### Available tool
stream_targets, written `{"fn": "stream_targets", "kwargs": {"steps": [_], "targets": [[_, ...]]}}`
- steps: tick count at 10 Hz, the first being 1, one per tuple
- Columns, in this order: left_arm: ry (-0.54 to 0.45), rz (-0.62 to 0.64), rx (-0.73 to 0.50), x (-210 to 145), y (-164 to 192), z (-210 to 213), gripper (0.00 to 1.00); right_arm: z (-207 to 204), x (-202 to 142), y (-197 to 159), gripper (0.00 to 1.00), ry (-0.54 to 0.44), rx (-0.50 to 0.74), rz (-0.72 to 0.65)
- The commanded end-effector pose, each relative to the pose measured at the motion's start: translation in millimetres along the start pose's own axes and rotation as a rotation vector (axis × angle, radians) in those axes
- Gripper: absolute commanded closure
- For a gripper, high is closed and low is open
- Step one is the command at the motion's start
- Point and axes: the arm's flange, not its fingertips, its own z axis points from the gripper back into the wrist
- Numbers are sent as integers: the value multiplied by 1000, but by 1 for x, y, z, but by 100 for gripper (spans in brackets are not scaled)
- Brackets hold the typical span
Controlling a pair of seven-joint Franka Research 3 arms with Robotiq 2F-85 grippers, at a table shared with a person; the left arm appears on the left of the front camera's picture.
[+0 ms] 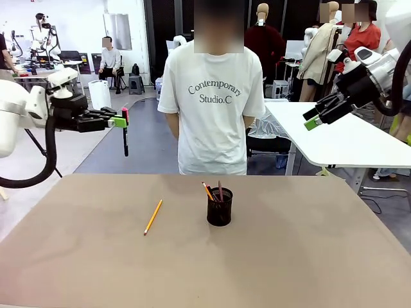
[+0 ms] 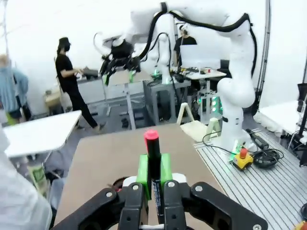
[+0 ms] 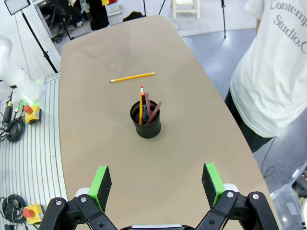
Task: Place the pens into the pen holder.
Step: Pick up a writing instrument from the table and place it into the Pen holder.
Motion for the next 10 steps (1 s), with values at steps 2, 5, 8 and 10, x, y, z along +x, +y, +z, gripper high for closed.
{"fn": "stream_targets", "kwargs": {"steps": [2, 5, 8, 10], "targets": [[0, -102, 35, -2, 2, 4, 100, -1, 1, 2, 0, 1, 1, 2], [4, -83, 14, 0, 1, 4, 100, -1, 1, 2, 0, 1, 1, 2], [4, -83, 14, 0, 1, 4, 100, -1, 1, 2, 0, 1, 1, 2], [4, -83, 14, 0, 1, 4, 100, -1, 1, 2, 0, 1, 1, 2]]}}
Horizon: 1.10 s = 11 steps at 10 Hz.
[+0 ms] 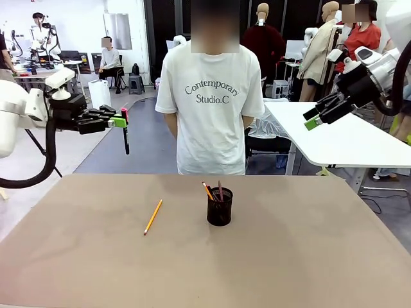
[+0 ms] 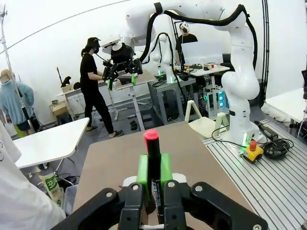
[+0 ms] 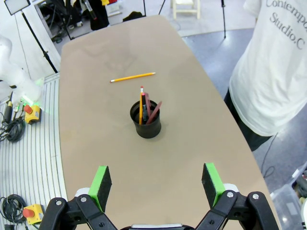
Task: Place the pens into the pen holder.
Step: Pick up a writing instrument from the table and place it into the Pen holder.
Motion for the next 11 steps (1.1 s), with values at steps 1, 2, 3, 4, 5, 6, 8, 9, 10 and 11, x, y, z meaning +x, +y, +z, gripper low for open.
{"fn": "stream_targets", "kwargs": {"steps": [1, 2, 3, 4, 5, 6, 8, 9, 10, 11], "targets": [[-5, 1, -8, 2, -2, 1, 100, -1, 1, 2, 0, 1, 1, 2], [-5, 1, -8, 2, -2, 1, 100, -1, 1, 2, 0, 1, 1, 2], [-5, 1, -8, 2, -2, 1, 100, -1, 1, 2, 0, 1, 1, 2], [-5, 1, -8, 2, -2, 1, 100, -1, 1, 2, 0, 1, 1, 2], [-5, 1, -8, 2, -2, 1, 100, -1, 1, 2, 0, 1, 1, 2], [-5, 1, -8, 2, -2, 1, 100, -1, 1, 2, 0, 1, 1, 2], [-5, 1, -8, 2, -2, 1, 100, -1, 1, 2, 0, 1, 1, 2], [-5, 1, -8, 2, -2, 1, 100, -1, 1, 2, 0, 1, 1, 2], [0, 0, 0, 0, 0, 0, 100, -1, 1, 2, 0, 1, 1, 2], [-7, 5, 10, -16, 10, -24, 100, -1, 1, 2, 0, 1, 1, 2]]}}
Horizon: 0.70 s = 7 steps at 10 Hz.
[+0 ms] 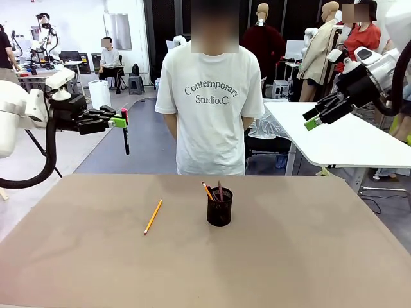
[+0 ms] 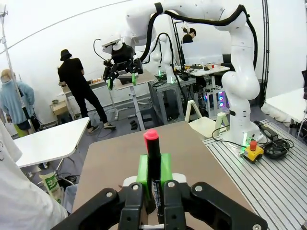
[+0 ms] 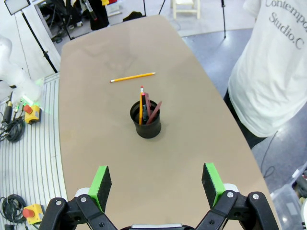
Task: Place the pens into the pen holder.
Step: Pick up a writing instrument from the table and place it into the Pen holder.
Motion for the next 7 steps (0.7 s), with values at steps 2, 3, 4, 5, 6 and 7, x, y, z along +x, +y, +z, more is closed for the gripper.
{"fn": "stream_targets", "kwargs": {"steps": [2, 3, 4, 5, 6, 7], "targets": [[4, -23, 5, -39, 11, -69, 100, -1, 1, 2, 0, 1, 1, 2], [1, -53, -47, -55, 17, -86, 100, -1, 1, 2, 0, 1, 1, 2], [-1, -59, -42, -68, 19, -106, 100, -1, 1, 2, 0, 1, 1, 2], [19, -64, -24, -86, 20, -131, 100, -1, 1, 2, 0, 1, 1, 2], [-26, -45, -68, -97, 21, -150, 100, -1, 1, 2, 0, 1, 1, 2], [-59, -25, -65, -105, 23, -169, 100, -1, 1, 2, 0, 1, 1, 2]]}}
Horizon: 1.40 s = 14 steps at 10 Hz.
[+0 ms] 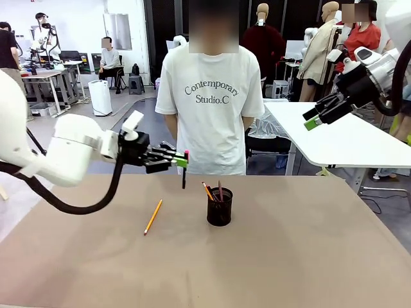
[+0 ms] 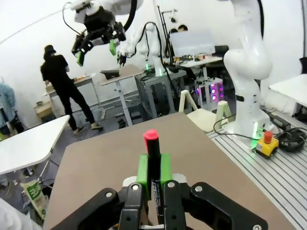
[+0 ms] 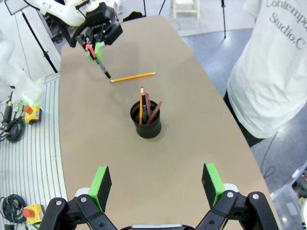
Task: Place the pens into the pen holder.
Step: Pick up a writing instrument from the table and place it into the Pen holder.
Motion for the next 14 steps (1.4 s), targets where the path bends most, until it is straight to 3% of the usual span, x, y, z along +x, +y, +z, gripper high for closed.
{"fn": "stream_targets", "kwargs": {"steps": [1, 3, 4, 8, 10, 14], "targets": [[-71, 13, -1, -5, 15, -17, 100, 0, 1, 1, 0, 1, 0, 1], [-120, 55, 33, -9, 24, -31, 100, 0, 1, 1, 0, 1, 0, 1], [-53, 23, -8, -13, 7, -27, 100, 0, 1, 1, 0, 1, 0, 1], [-67, 32, -2, -17, 13, -31, 100, 0, 1, 1, 0, 1, 0, 1], [-71, 27, 117, -16, 31, -33, 100, 0, 1, 1, 0, 1, 0, 1], [-59, 11, 200, -27, 56, -48, 100, 0, 1, 1, 0, 1, 0, 1]]}}
